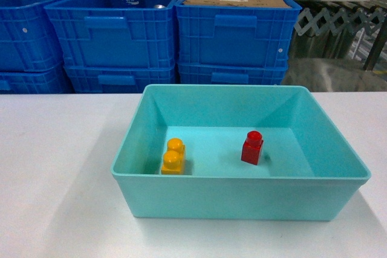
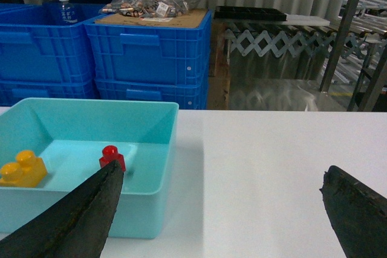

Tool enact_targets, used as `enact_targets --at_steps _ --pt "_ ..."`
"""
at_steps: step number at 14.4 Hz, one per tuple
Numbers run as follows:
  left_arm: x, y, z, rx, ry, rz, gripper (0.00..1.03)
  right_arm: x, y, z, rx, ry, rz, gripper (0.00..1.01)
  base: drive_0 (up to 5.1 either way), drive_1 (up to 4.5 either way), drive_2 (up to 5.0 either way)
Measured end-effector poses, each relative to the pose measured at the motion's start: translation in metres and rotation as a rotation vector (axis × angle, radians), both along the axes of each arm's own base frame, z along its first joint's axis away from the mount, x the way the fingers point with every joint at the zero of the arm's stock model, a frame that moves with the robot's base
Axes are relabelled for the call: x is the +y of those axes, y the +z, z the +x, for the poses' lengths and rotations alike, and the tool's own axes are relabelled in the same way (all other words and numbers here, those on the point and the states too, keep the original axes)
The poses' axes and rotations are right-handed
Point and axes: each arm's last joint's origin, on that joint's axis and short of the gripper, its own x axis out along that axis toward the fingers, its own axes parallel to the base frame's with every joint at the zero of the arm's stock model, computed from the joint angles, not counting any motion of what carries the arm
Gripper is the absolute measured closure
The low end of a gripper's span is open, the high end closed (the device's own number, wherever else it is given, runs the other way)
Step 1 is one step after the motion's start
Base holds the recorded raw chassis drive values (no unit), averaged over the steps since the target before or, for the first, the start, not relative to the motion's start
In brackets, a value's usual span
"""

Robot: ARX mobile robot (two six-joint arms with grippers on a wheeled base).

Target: Pick red block from blue box to shelf

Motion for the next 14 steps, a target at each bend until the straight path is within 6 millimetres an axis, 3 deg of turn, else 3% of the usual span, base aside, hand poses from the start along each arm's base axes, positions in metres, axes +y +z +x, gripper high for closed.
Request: enact_targets --at_steps 14 --pt "0.0000 0.0000 0.0000 0.000 0.000 0.000 0.05 0.0000 0.0000 0.0000 0.000 0.000 0.000 0.03 0.0 0.00 0.0"
